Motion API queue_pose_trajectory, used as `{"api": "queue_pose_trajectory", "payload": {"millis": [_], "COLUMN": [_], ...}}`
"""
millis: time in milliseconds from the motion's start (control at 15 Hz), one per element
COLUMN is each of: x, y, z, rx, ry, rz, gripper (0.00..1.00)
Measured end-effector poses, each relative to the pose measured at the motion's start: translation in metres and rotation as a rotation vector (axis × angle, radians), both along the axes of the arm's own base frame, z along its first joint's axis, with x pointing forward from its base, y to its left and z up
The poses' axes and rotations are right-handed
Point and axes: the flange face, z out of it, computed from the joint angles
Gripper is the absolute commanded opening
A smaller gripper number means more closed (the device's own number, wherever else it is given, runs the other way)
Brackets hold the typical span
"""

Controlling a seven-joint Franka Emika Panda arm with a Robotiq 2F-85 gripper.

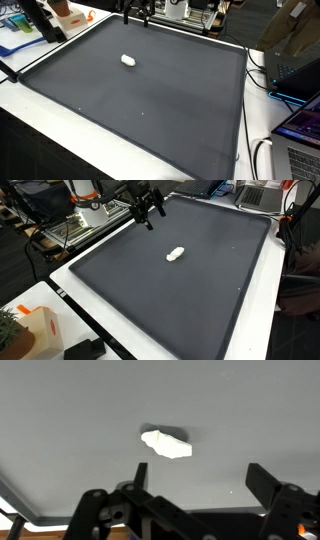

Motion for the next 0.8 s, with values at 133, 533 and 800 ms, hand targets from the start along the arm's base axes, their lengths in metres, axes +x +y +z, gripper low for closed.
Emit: {"api": "queue_pose_trajectory", "payload": {"millis": [133,533,800], "x": [0.000,0.011,0.011], "y": [0.001,0.004,-0.005], "z": [0.000,-0.015,-0.006], "rx": [0.001,0.014,0.033], "ry": [0.000,0.134,0.326], "rz": [-0.001,-0.077,-0.154], "gripper": [1.00,1.00,1.00]}}
